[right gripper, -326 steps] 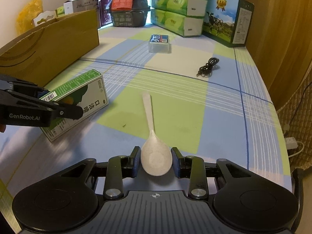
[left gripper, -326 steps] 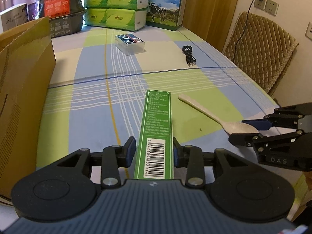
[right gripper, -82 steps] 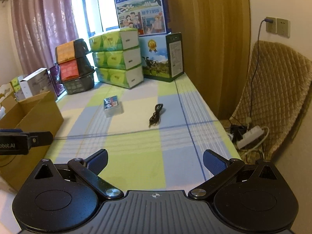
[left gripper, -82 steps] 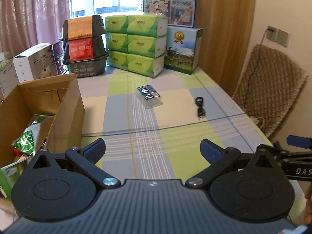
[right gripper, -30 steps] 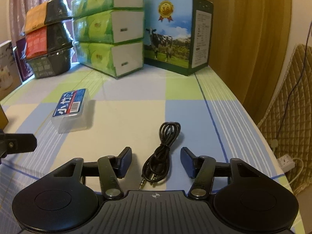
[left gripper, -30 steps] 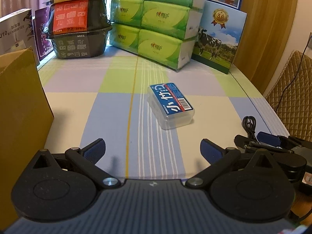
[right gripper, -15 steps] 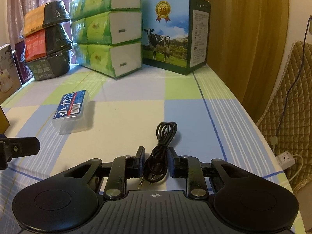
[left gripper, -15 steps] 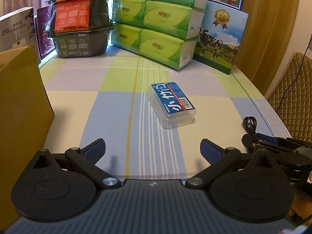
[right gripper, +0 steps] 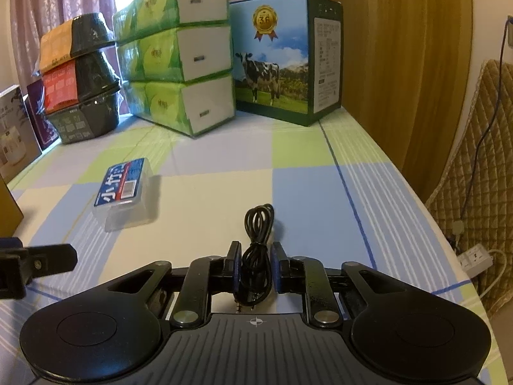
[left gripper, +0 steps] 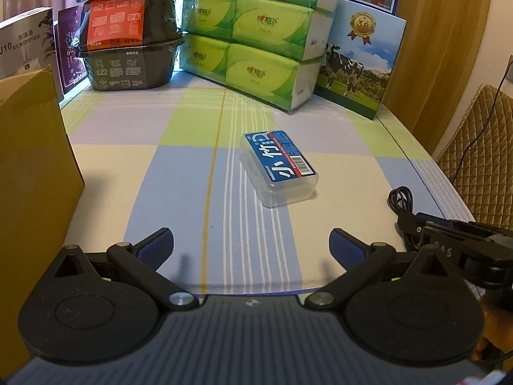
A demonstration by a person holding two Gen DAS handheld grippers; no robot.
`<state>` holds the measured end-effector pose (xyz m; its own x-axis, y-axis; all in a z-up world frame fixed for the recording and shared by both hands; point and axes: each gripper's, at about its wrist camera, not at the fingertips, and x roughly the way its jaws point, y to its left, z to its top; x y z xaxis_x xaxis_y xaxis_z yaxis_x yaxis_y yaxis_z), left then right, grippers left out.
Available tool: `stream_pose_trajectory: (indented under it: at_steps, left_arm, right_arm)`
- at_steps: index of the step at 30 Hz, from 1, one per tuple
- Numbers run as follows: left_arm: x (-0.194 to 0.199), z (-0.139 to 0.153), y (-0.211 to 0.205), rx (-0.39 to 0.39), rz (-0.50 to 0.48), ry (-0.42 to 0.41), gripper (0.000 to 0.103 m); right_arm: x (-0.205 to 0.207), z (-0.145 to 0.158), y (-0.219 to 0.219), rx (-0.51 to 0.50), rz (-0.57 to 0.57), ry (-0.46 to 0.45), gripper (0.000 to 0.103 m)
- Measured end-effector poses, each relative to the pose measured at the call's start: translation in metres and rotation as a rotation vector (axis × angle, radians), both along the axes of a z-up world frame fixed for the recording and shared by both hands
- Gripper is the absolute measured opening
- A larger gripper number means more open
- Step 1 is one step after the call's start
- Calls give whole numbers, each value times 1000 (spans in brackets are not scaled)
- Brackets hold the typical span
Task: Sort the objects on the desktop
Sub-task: 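Grasp the blue toothpick box with the left gripper while the right holds the cable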
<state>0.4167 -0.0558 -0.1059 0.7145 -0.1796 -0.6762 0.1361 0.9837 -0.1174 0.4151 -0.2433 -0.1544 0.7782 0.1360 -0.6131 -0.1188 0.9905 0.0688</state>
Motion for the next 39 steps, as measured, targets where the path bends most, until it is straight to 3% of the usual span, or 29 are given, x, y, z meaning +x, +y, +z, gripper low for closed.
stream_pose_trajectory:
  at_steps: [3,13,15,17,39]
  left_arm:
    - [0,0,0,-1,-2,1,101]
    - [2,-1,2,-1,0,-3,101]
    - [3,-2,2,0,-1,-3,101]
    - [4,-3,1,3,-5,0,101]
    - [18,-2,-2,9,-17,-39,101]
  right_arm:
    - [3,-3,0,6,2,3,33]
    - [16,-5,-2,10,-24,-22,35]
    - [17,-6,1,2,-16,-22,29]
    - [17,-6,3,-8,-18,-22,13]
    - [17,25,4,89,-9,-66,9]
